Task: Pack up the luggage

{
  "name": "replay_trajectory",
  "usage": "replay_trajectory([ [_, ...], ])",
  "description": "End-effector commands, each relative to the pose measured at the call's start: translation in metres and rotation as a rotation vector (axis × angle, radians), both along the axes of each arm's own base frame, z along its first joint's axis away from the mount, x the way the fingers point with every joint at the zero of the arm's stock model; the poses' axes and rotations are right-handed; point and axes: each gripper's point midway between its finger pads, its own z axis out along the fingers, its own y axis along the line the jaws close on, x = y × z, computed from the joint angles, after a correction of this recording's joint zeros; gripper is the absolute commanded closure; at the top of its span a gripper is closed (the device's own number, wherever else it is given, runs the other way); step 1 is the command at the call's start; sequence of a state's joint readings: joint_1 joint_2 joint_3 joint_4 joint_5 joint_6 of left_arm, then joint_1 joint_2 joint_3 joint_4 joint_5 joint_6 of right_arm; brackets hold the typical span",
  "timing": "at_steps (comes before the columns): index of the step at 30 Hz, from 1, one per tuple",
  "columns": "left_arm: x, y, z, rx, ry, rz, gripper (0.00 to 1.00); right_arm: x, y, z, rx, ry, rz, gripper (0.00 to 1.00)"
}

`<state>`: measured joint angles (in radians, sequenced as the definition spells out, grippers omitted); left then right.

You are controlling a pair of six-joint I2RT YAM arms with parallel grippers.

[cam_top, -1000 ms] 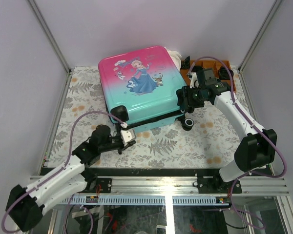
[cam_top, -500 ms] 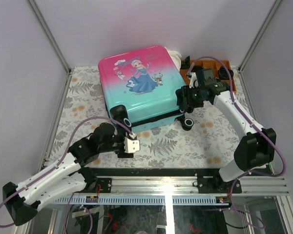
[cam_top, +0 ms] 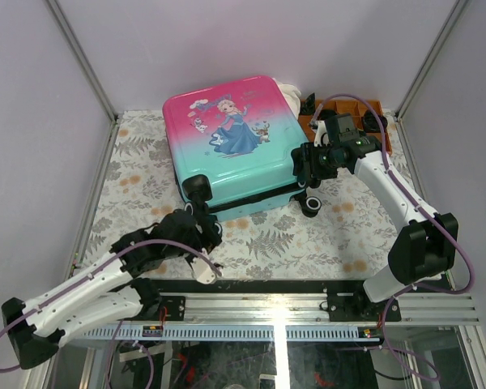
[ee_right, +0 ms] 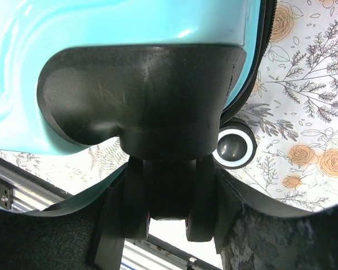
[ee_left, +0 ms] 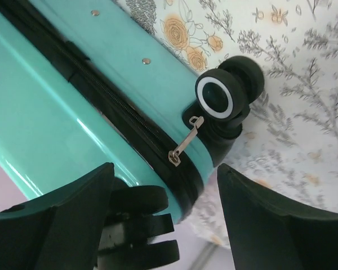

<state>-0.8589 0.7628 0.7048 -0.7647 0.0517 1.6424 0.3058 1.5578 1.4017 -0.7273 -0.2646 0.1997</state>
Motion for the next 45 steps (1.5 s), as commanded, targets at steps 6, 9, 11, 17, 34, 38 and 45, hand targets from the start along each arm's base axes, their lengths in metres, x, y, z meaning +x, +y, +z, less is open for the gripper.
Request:
replay_trajectory([
  [6, 0.042, -0.012, -0.005, 0.279, -0.444, -0.199, 0.28, 0.007, 0.02, 0.021, 0.103, -0.045, 0.013, 1.0],
  [9, 0.048, -0.006, -0.016, 0.372, -0.461, -0.192, 0.27, 0.006, 0.021, 0.021, 0.11, -0.043, 0.014, 1.0],
  [11, 0.05, -0.002, -0.021, 0.418, -0.443, -0.185, 0.28, 0.005, 0.021, 0.021, 0.116, -0.041, 0.013, 1.0],
  [17, 0.055, 0.003, -0.031, 0.488, -0.425, -0.168, 0.31, 0.003, 0.023, 0.02, 0.123, -0.036, 0.016, 1.0],
  [34, 0.074, -0.002, -0.031, 0.6, -0.444, -0.083, 0.96, -0.001, 0.024, 0.019, 0.138, -0.029, 0.013, 1.0],
  [38, 0.064, -0.039, -0.022, 0.512, -0.44, -0.141, 1.0, -0.002, 0.026, 0.02, 0.152, -0.023, 0.012, 1.0],
  [45, 0.075, -0.108, -0.015, 0.432, -0.479, -0.177, 1.0, -0.002, 0.029, 0.02, 0.167, -0.015, 0.012, 1.0],
])
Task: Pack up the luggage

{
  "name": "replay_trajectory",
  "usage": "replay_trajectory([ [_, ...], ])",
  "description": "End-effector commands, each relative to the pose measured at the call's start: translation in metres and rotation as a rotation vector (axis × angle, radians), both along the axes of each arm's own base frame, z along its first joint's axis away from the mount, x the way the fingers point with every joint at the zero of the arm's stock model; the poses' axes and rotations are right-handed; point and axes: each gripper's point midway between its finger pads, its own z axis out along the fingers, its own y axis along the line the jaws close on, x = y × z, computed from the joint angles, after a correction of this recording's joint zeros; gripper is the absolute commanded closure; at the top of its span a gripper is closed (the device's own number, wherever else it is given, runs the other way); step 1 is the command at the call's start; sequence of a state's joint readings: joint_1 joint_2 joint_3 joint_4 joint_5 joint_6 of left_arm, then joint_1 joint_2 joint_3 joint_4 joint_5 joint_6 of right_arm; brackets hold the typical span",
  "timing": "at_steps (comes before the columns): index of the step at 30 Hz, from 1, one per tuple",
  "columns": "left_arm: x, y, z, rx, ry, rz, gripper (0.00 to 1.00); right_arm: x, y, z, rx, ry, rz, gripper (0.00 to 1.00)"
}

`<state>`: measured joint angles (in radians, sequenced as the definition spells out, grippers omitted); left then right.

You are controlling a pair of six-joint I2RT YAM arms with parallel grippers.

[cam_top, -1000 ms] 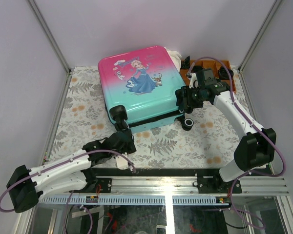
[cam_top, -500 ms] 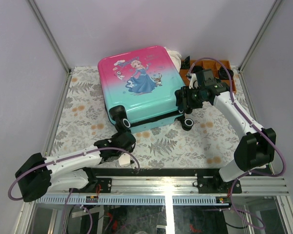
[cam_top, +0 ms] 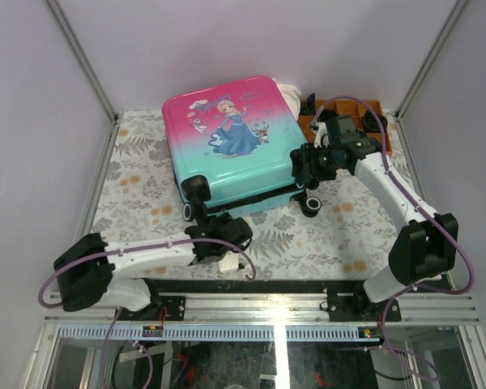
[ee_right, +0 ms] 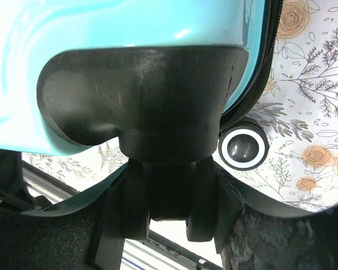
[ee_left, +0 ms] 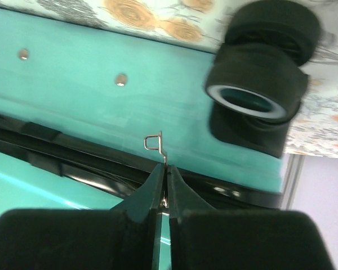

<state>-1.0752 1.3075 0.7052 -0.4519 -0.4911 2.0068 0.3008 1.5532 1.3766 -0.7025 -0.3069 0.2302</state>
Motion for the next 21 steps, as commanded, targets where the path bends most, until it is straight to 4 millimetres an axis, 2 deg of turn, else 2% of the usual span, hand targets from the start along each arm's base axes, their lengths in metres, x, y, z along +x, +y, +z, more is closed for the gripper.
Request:
replay_trajectory([
  [1, 0.018, -0.072, 0.041, -0.196, -0.095, -0.07, 1.0, 0.001, 0.023, 0.022, 0.121, -0.034, 0.015, 1.0],
  [11, 0.05, -0.156, 0.059, -0.274, -0.137, -0.127, 1.0, -0.003, 0.025, 0.018, 0.139, -0.017, 0.013, 1.0],
  [15, 0.06, -0.181, 0.062, -0.292, -0.158, -0.152, 1.0, -0.004, 0.026, 0.018, 0.145, -0.015, 0.013, 1.0],
  [21, 0.076, -0.218, 0.078, -0.356, -0.188, -0.161, 1.0, -0.006, 0.026, 0.018, 0.149, -0.016, 0.013, 1.0],
])
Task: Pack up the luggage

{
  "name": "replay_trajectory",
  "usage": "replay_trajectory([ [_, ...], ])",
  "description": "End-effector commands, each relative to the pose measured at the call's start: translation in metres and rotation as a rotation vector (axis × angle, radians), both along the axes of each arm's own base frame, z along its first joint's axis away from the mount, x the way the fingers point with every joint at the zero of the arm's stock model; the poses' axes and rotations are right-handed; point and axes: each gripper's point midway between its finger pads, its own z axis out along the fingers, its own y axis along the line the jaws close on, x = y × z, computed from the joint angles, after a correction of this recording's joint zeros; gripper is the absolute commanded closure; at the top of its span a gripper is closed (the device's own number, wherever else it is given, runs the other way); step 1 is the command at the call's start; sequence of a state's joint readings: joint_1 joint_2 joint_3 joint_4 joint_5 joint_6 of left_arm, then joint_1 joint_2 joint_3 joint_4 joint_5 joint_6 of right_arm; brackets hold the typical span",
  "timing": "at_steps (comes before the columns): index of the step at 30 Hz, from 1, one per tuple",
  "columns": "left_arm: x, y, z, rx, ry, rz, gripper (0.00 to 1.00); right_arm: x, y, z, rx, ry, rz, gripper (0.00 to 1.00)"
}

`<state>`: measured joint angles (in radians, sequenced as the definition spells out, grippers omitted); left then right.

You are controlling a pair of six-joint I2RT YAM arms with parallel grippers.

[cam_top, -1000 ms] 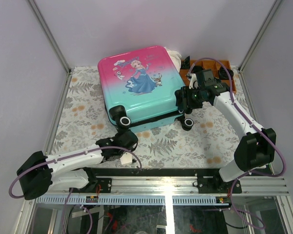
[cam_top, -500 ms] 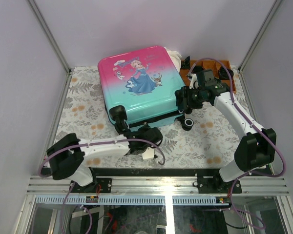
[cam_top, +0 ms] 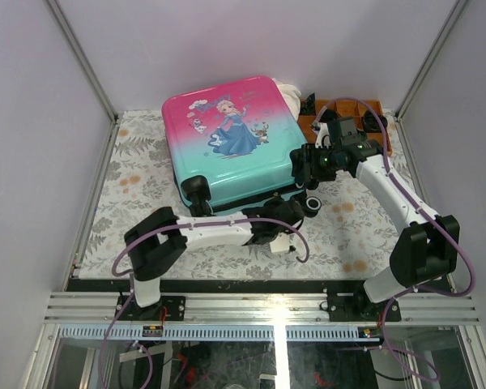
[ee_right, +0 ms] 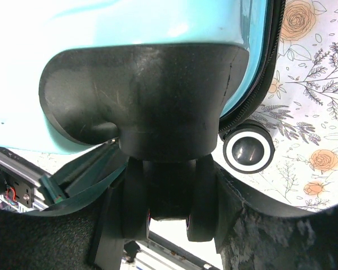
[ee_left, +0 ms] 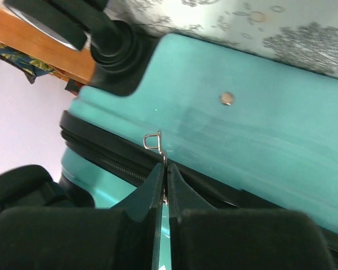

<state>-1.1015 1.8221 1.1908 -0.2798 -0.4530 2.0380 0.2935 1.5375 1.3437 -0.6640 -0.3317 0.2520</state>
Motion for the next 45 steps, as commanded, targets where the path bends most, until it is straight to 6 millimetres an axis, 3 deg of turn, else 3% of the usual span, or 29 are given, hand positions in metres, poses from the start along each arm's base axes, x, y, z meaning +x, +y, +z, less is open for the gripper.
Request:
replay_trajectory([
  [1, 0.016, -0.072, 0.071, -0.246, -0.141, -0.089, 1.0, -0.005, 0.024, 0.019, 0.114, -0.014, 0.023, 1.0],
  [8, 0.016, -0.082, 0.079, -0.304, -0.128, -0.1, 0.99, -0.003, 0.023, 0.022, 0.111, -0.028, 0.024, 1.0],
  [10, 0.007, -0.076, 0.081, -0.325, -0.081, -0.095, 0.88, -0.002, 0.023, 0.024, 0.107, -0.038, 0.031, 0.99],
  [12, -0.007, -0.068, 0.083, -0.341, -0.003, -0.085, 0.64, 0.0, 0.022, 0.028, 0.099, -0.057, 0.039, 0.94],
  [13, -0.014, -0.062, 0.082, -0.337, 0.034, -0.08, 0.57, 0.001, 0.022, 0.03, 0.095, -0.067, 0.046, 0.9],
  [16, -0.031, -0.042, 0.081, -0.322, 0.092, -0.074, 0.43, 0.001, 0.022, 0.038, 0.095, -0.096, 0.07, 0.71],
  [21, -0.057, -0.005, 0.081, -0.329, 0.223, 0.002, 0.32, -0.008, 0.021, 0.049, 0.094, -0.157, 0.144, 0.23],
  [25, -0.073, 0.02, 0.093, -0.386, 0.324, 0.11, 0.28, -0.017, 0.009, 0.058, 0.056, -0.231, 0.185, 0.05],
  [30, -0.088, 0.047, 0.115, -0.556, 0.473, 0.338, 0.19, -0.03, -0.009, 0.064, 0.023, -0.343, 0.202, 0.0],
  [34, -0.086, 0.062, 0.143, -0.829, 0.647, 0.579, 0.12, -0.04, -0.009, 0.055, 0.06, -0.446, 0.193, 0.07],
  [37, -0.074, 0.08, 0.169, -1.058, 0.814, 0.76, 0.0, -0.053, -0.001, 0.045, 0.13, -0.506, 0.227, 0.09],
  [40, -0.049, 0.105, 0.193, -1.322, 0.902, 0.936, 0.0, -0.06, 0.005, 0.031, 0.166, -0.539, 0.238, 0.11],
  [45, -0.007, 0.158, 0.234, -1.707, 0.883, 1.113, 0.0, -0.064, 0.02, 0.007, 0.071, -0.596, 0.22, 0.16],
])
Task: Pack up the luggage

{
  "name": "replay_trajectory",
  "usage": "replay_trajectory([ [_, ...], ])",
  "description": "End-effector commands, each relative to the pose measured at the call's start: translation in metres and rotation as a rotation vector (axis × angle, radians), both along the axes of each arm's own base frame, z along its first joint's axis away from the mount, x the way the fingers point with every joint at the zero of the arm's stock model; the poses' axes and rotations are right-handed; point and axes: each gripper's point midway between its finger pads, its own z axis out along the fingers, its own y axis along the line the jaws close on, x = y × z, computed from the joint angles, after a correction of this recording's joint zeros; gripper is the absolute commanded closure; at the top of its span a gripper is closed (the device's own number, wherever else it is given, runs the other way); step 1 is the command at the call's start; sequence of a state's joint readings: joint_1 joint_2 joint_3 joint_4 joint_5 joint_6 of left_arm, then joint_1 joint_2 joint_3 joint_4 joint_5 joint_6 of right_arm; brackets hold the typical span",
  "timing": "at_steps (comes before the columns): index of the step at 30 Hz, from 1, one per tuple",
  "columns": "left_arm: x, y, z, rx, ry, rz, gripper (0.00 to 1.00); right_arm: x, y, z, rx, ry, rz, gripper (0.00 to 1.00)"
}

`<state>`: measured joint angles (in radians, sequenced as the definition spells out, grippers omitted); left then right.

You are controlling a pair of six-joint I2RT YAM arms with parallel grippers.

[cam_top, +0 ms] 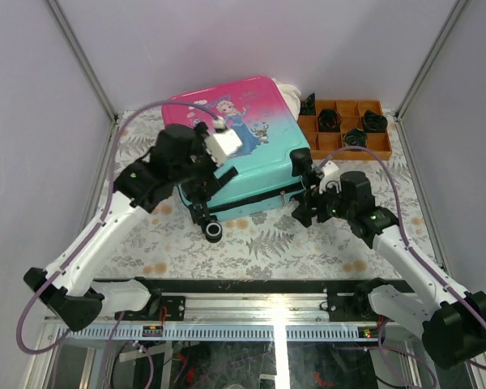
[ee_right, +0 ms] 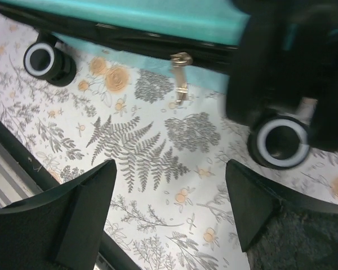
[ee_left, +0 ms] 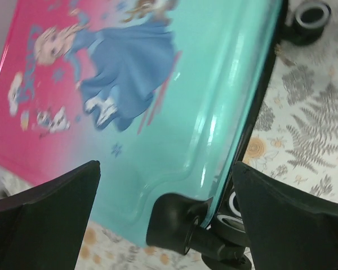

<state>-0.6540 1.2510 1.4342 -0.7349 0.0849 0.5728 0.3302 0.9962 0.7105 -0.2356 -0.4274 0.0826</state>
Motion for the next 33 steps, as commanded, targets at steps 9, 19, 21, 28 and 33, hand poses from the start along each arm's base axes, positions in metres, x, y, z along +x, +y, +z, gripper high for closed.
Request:
replay_trajectory([
  [9, 0.03, 0.112, 0.081, -0.661, 0.017, 0.516, 0.0, 0.036, 0.036, -0.002, -0.138, -0.267, -0.109, 0.23],
  [19, 0.017, 0.172, 0.076, -0.795, -0.011, 0.745, 0.0, 0.051, 0.055, -0.011, -0.165, -0.345, -0.135, 0.33],
  [21, 0.016, 0.176, 0.072, -0.821, 0.003, 0.762, 0.0, 0.053, 0.059, -0.012, -0.179, -0.361, -0.134, 0.34],
  [28, 0.014, 0.184, 0.063, -0.859, 0.02, 0.811, 0.0, 0.063, 0.071, -0.014, -0.21, -0.392, -0.132, 0.38],
  [33, 0.012, 0.185, 0.052, -0.844, 0.035, 0.824, 0.0, 0.072, 0.072, -0.011, -0.215, -0.41, -0.174, 0.59],
])
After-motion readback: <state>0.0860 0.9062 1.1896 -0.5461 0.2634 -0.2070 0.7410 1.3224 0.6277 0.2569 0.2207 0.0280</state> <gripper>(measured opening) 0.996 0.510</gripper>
